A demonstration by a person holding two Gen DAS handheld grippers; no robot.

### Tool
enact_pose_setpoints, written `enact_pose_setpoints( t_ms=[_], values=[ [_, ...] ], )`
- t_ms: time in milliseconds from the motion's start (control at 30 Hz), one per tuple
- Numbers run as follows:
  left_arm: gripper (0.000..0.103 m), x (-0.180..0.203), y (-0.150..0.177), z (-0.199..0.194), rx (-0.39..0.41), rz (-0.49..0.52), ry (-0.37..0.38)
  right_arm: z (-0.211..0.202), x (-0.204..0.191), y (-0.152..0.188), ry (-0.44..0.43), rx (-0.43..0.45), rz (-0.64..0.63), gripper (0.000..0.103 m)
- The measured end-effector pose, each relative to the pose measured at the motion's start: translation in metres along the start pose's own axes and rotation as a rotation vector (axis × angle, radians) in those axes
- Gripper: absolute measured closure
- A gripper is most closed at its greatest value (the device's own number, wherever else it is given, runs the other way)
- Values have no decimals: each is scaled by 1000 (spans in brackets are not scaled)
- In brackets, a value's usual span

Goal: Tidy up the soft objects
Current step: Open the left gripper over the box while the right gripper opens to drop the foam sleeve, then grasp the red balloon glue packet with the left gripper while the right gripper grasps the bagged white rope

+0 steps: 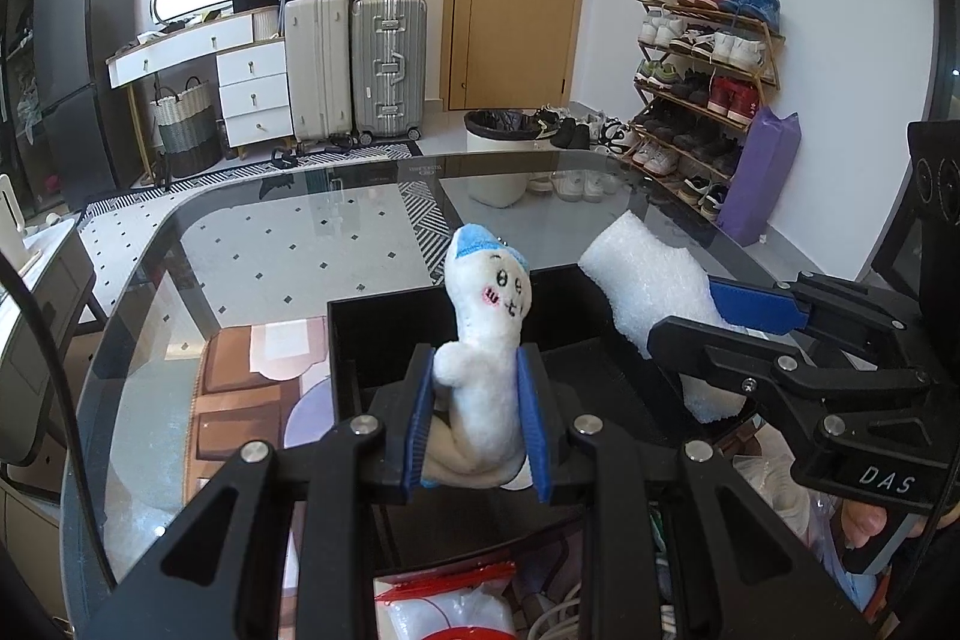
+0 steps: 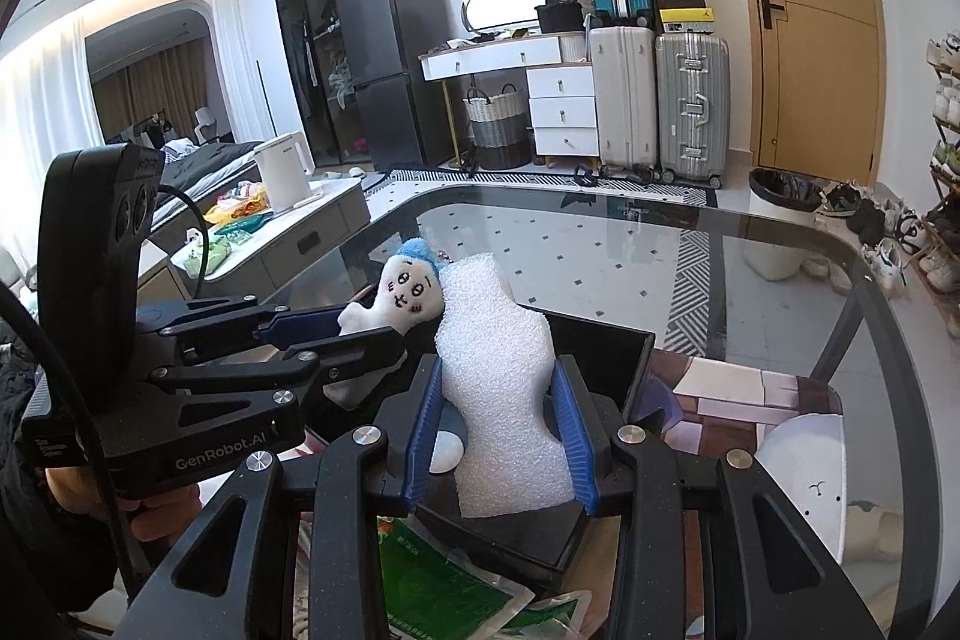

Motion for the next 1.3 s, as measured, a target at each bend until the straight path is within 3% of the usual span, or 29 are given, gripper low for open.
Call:
enact_pose_setpoints(
  t_ms=[133, 233, 333, 400, 467, 500, 567, 600, 867, 1300],
  values=[
    [77, 2, 1, 1, -17, -1, 4, -1, 3, 2, 16, -5, 19, 65],
    [74, 1, 2, 0, -28, -5, 2, -5, 4, 3, 18, 0, 25, 54],
    [48, -2, 1, -5, -28, -16, 1, -11, 3, 3, 44, 7, 17, 48],
    [45, -5, 0, -10, -16, -25, -3, -18, 3, 4, 59, 21, 18, 26],
    [40, -7, -1, -14, -14, -29, -4, -28, 4, 6, 72, 45, 30, 12],
    [27, -9, -1, -17, -10, -34, -11, -32, 5, 8, 80, 50, 35, 10],
    [11, -14, 1, -23, 11, -57, -34, -39, 5, 10, 88, 53, 41, 5],
    [9, -16, 2, -27, 22, -66, -37, -42, 6, 12, 91, 50, 44, 1],
    [0, -22, 17, -37, 11, -66, -59, -63, 4, 36, 102, 42, 72, 1],
    [0, -18, 46, -47, -4, -22, -120, -79, -7, 62, 108, 29, 100, 1]
  ],
)
Point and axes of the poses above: each gripper's, at about its wrist camera, not at the fingertips, and z roughly the way its jaws point, x to its right, y to its underside, the point moved 3 cm from there along z, roughly the way its jaws point, and after that the axes turned 13 degrees about -y, right-handed, at the moved point
